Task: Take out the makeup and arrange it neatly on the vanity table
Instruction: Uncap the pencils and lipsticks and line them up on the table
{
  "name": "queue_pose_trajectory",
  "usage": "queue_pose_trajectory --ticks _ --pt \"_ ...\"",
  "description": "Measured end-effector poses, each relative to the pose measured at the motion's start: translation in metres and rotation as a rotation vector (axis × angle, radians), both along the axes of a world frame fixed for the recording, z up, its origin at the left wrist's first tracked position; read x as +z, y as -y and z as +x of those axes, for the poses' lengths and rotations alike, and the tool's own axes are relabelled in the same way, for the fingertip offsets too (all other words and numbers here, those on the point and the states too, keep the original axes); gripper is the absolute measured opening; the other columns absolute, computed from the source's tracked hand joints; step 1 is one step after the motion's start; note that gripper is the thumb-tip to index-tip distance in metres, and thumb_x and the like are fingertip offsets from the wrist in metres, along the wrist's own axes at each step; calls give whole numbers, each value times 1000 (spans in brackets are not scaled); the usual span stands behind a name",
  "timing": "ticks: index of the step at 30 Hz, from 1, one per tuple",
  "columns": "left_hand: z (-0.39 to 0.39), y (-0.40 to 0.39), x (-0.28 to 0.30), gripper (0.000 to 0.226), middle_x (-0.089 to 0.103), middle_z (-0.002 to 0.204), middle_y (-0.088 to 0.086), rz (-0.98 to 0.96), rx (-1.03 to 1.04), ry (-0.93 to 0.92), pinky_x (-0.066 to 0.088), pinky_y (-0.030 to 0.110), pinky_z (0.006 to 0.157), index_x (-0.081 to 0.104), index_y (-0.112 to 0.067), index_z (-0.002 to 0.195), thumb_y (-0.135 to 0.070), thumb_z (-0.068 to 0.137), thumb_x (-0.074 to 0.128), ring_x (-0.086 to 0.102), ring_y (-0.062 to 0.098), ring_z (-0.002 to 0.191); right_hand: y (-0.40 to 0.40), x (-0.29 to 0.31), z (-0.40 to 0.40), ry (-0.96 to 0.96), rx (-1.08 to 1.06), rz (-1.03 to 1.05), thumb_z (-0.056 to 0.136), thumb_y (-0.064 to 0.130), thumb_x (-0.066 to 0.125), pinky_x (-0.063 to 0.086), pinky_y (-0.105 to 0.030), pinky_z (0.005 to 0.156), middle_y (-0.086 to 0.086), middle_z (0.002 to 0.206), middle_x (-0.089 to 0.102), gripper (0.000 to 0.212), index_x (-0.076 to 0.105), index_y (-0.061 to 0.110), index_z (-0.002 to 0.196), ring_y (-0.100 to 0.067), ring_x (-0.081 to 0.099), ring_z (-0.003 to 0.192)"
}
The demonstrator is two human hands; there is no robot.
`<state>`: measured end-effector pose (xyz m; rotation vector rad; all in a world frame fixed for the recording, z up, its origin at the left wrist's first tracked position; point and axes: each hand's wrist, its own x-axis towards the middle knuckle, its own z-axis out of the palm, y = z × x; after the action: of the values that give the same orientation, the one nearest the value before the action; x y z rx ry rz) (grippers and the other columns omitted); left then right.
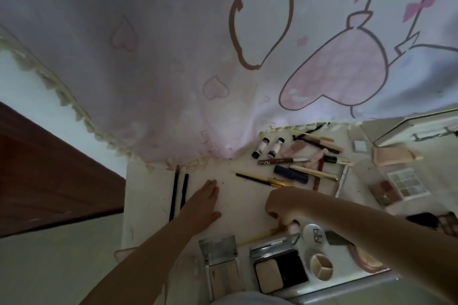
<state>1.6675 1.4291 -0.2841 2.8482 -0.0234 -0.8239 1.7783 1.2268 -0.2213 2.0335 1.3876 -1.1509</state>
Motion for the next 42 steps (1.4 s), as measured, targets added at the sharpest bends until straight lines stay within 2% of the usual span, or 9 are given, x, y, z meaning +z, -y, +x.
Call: queue_pose_trajectory --ticks 2,4,8,12,19,26,33,39,42 --pt "0 0 1 71 -13 155 11 11 -13 -8 -1 27 116 -4 -3 145 -39 97 35 -9 21 144 -4 -6 -12 -7 86 7 85 23 61 37 -31 68 -9 90 48 28 57 3 102 -21 44 81" --pt "-1 -1 0 73 -15 155 11 16 -29 -25 -1 28 116 -5 -3 145 -40 97 35 -10 21 144 -8 -9 -16 -18 105 3 84 30 63 37 -30 70 -12 95 55 33 59 3 102 -24 50 83" --pt "-3 -3 -3 76 -20 153 13 46 -63 -39 -1 30 117 -11 -3 144 -42 97 33 -13 23 143 -9 -16 -11 20 127 21 87 20 57 40 -30 69 -9 92 57 21 62 5 101 -25 55 86" --pt "-6 -3 -6 75 -22 152 14 73 -84 -40 -3 32 116 -14 -2 143 -43 98 29 -15 25 143 -4 -15 3 152 -3 124 90 21 49 40 -29 68 -10 110 58 25 57 9 110 -28 57 100" --pt "-6 -2 -5 72 -24 152 13 67 -90 -46 -5 32 116 -16 -3 143 -41 98 26 -18 25 142 -8 -21 11 381 -266 323 92 21 43 44 -36 77 -13 119 49 31 52 6 117 -29 45 113" --pt "-8 -3 -8 72 -24 151 13 68 -90 -31 -6 32 116 -16 -4 142 -42 98 26 -17 25 142 -14 -32 3 421 -369 404 89 15 47 44 -40 87 -17 139 32 35 46 6 123 -30 31 129" --pt "-8 -4 -10 72 -24 152 13 76 -101 -30 -5 32 116 -16 -5 143 -42 97 26 -17 26 142 -23 -34 7 403 -517 462 86 10 49 38 -38 97 -15 134 43 44 37 7 128 -30 39 123" --pt "-7 -3 -8 72 -26 151 11 54 -85 -58 -6 32 116 -17 -5 143 -41 98 27 -20 24 141 -26 -38 6 403 -362 311 84 10 53 37 -37 94 -15 124 49 37 43 8 121 -30 45 114" --pt "-6 -4 -8 73 -26 151 12 56 -93 -60 -6 32 116 -17 -5 143 -41 98 27 -20 25 142 -29 -32 2 350 -354 253 86 12 51 40 -37 87 -15 122 45 34 47 6 119 -31 49 110"
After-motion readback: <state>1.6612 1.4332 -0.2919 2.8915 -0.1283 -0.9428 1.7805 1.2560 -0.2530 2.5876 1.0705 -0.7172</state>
